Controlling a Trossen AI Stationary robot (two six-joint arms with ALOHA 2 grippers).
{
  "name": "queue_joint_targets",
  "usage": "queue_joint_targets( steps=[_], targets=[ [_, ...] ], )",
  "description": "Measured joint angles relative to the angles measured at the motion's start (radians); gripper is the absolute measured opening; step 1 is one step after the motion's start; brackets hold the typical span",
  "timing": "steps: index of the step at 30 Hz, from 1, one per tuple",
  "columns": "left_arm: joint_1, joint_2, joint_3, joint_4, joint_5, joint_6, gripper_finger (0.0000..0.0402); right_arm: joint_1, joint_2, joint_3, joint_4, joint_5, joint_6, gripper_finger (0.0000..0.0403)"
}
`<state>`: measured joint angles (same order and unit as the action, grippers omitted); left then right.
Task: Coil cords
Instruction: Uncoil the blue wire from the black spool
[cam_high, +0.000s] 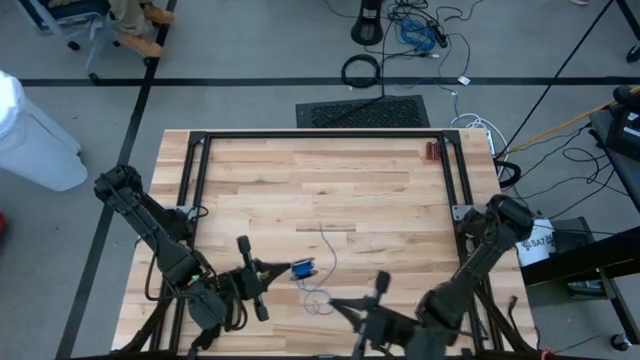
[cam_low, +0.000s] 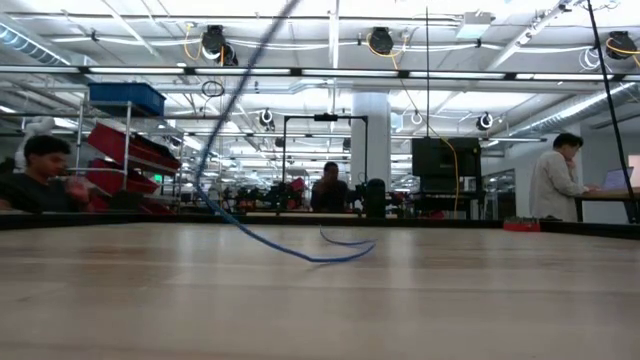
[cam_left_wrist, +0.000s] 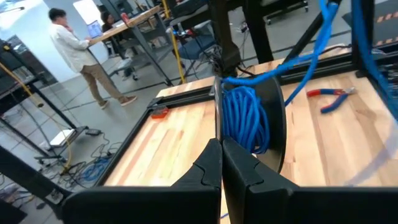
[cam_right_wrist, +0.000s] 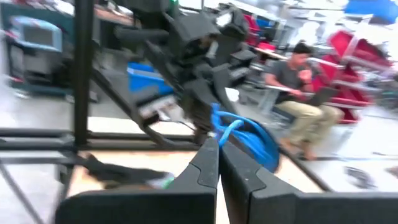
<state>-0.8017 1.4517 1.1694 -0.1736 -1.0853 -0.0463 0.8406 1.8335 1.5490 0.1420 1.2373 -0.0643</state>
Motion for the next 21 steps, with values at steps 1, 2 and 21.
queue_joint_targets(
  steps=[1,2,21],
  targets=[
    [-0.001,0.0,0.0,0.0,0.013,0.0,0.0001,0.013,-0.006,0.0,-0.021,0.038,0.0,0.0],
    [-0.003,0.0,0.0,0.001,0.025,0.0,0.0001,0.025,-0.01,0.0,-0.039,0.077,0.0,0.0],
    [-0.097,-0.001,0.082,0.028,0.033,0.065,0.0001,-0.026,0.017,0.0,-0.774,-0.043,0.77,0.0]
  ],
)
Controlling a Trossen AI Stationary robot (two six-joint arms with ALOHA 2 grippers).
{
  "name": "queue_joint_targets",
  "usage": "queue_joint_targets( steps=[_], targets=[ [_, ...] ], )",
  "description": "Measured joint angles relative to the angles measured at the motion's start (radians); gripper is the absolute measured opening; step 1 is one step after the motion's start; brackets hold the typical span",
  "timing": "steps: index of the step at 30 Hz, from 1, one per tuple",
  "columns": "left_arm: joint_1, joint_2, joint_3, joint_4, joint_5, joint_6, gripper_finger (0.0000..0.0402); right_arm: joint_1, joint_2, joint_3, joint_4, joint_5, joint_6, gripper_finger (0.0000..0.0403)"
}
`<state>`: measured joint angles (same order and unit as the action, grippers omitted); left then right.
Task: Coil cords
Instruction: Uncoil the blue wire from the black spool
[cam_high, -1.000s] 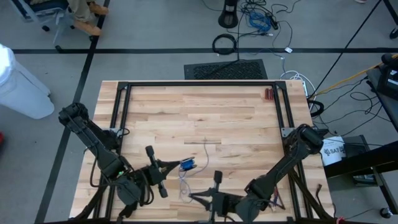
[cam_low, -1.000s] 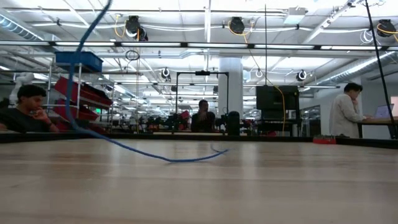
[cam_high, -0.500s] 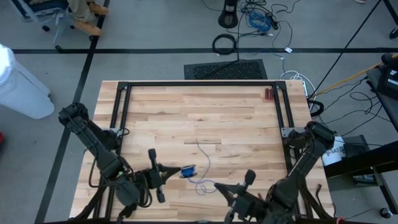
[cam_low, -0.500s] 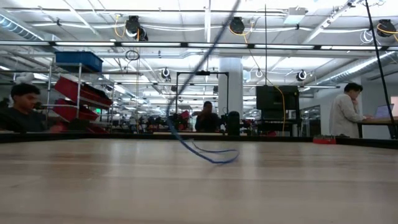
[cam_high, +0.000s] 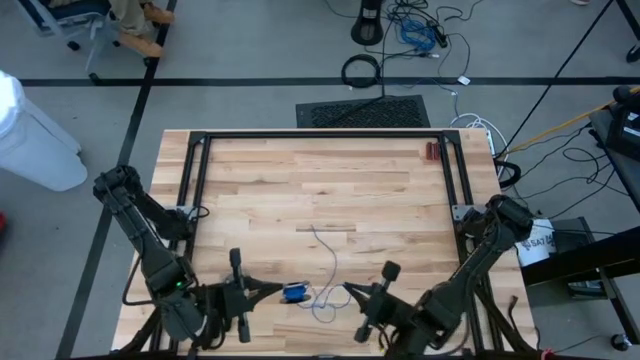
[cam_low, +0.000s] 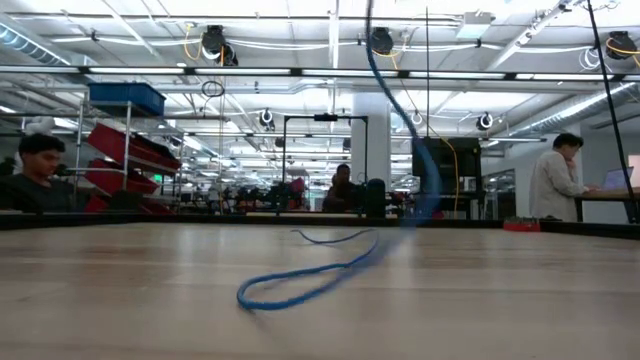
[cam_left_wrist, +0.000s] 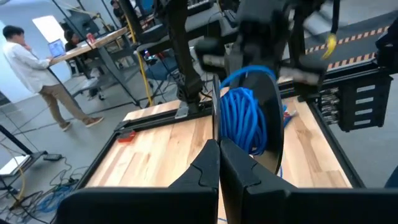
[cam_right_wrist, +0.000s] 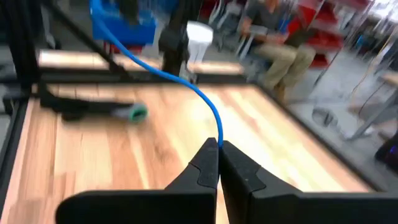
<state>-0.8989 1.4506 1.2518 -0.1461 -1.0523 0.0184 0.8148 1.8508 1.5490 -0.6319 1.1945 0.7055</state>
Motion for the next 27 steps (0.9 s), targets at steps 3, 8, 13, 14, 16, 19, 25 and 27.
queue_joint_targets(
  steps=[3,8,13,14,16,19,25,27],
  targets=[
    [0.0,0.0,0.0,0.011,-0.003,0.014,0.0001,-0.028,0.025,0.0,-0.007,-0.068,0.023,0.0005],
    [-0.005,0.0,0.0,0.01,-0.028,0.017,0.0001,-0.059,0.044,0.0,-0.012,-0.24,0.03,0.0033],
    [-0.005,0.0,0.0,0.007,-0.044,0.021,0.0001,-0.063,0.043,0.0,-0.009,-0.306,0.035,0.0072],
    [-0.005,0.0,0.001,0.006,-0.045,0.021,0.0001,-0.063,0.043,0.0,-0.008,-0.304,0.035,0.0078],
    [-0.005,0.0,0.001,0.006,-0.046,0.021,0.0001,-0.062,0.043,0.0,-0.006,-0.303,0.038,0.009],
    [-0.005,0.0,0.001,0.006,-0.051,0.021,0.0001,-0.063,0.043,0.0,0.042,-0.302,0.017,0.0106],
    [-0.005,0.0,0.001,0.003,-0.056,0.021,0.0001,-0.063,0.043,0.0,0.294,-0.274,-0.232,0.0135],
    [-0.005,0.0,0.001,0.003,-0.056,0.017,0.0001,-0.063,0.042,0.0,0.378,-0.262,-0.323,0.0146]
  ],
)
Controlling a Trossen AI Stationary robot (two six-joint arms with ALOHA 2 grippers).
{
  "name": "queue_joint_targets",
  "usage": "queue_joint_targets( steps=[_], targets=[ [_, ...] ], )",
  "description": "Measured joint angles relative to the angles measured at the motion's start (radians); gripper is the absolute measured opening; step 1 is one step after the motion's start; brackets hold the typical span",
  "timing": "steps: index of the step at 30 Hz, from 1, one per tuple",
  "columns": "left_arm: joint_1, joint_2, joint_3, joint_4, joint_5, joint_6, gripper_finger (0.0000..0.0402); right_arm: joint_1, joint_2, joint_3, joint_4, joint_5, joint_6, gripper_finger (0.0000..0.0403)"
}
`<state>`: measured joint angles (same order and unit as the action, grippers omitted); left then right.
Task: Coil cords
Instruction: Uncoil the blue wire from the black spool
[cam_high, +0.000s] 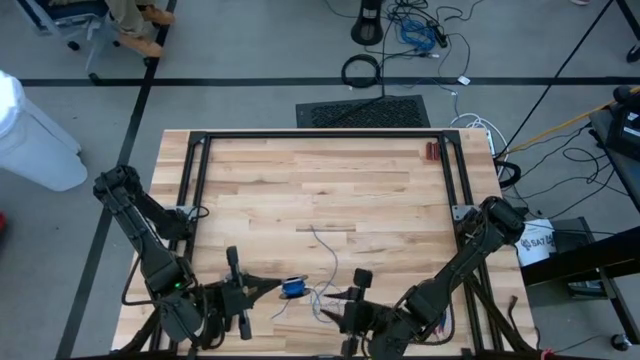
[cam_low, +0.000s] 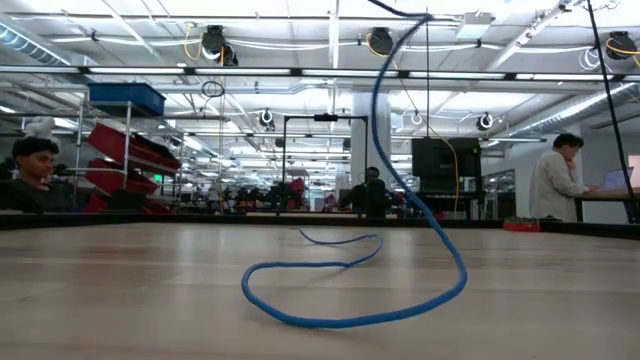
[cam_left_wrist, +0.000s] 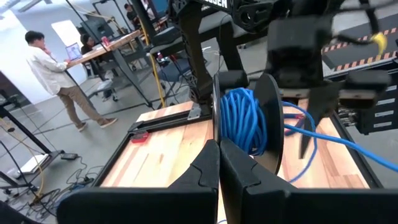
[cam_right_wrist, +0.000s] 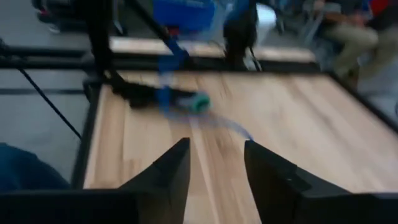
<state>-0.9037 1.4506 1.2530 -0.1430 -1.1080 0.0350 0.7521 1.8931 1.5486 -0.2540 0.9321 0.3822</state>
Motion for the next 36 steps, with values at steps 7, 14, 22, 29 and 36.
queue_joint_targets(
  steps=[7,14,22,29,36],
  targets=[
    [0.016,0.0,-0.003,0.002,0.0,-0.024,0.0001,-0.011,0.0,0.0,0.179,0.039,-0.201,0.0187],
    [0.019,0.0,-0.006,0.002,0.0,-0.028,0.0001,-0.038,-0.001,0.0,0.171,0.04,-0.128,0.02],
    [0.019,0.0,-0.006,0.002,0.0,-0.028,0.0001,-0.044,0.014,0.0,0.173,0.02,-0.141,0.0189],
    [0.019,0.0,-0.007,0.0,0.0,-0.028,0.0001,-0.036,0.014,0.0,0.175,0.042,-0.16,0.0158],
    [0.019,0.0,-0.008,-0.002,0.0,-0.028,0.0001,0.024,-0.023,0.0,0.174,0.158,-0.235,0.0151]
  ],
)
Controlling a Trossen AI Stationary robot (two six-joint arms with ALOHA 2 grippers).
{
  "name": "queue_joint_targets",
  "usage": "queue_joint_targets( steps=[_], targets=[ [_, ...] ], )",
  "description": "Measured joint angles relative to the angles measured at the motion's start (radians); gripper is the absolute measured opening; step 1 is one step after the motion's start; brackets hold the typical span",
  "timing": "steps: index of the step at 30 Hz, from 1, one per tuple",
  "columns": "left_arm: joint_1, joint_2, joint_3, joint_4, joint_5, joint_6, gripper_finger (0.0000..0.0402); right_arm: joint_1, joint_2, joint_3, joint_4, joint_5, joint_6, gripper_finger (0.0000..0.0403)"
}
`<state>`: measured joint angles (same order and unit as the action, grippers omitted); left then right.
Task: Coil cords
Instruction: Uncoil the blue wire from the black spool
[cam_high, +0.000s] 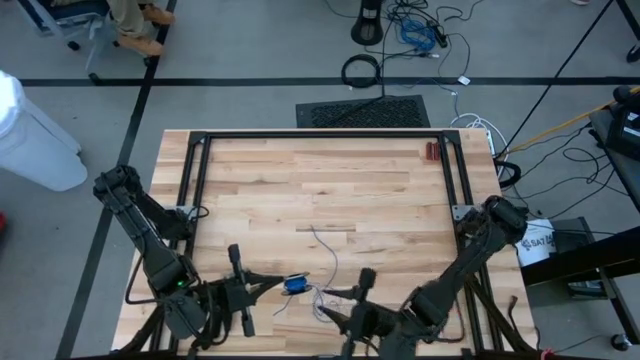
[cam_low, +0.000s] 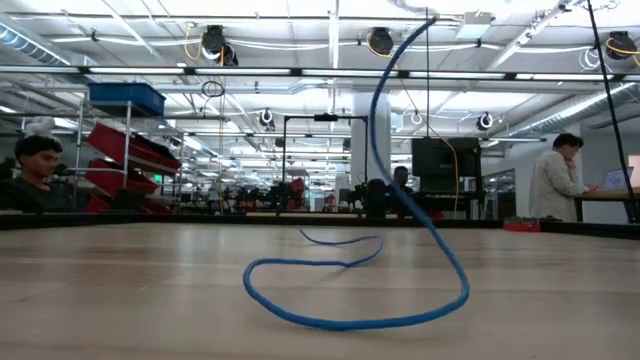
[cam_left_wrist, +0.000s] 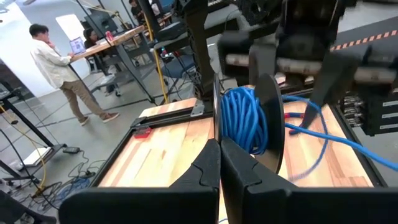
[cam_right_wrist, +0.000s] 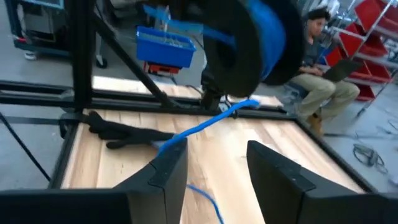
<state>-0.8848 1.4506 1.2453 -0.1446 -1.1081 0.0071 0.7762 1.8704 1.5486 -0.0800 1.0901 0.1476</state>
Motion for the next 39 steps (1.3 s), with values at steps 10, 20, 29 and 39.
queue_joint_targets(
  steps=[10,20,29,39],
  targets=[
    [0.0,0.0,0.0,0.0,0.0,0.0,0.0001,0.059,-0.014,0.0,0.06,-0.01,-0.043,0.0151],
    [0.0,0.0,0.0,0.002,0.001,-0.002,0.0001,-0.031,0.028,0.0,0.065,-0.091,0.017,0.0151],
    [0.0,0.0,0.0,0.001,0.002,-0.002,0.0001,-0.037,0.035,0.0,0.069,-0.007,0.02,0.0149],
    [0.0,0.0,0.0,0.004,0.002,-0.002,0.0001,-0.039,0.043,0.0,0.078,0.006,0.023,0.0146]
  ],
)
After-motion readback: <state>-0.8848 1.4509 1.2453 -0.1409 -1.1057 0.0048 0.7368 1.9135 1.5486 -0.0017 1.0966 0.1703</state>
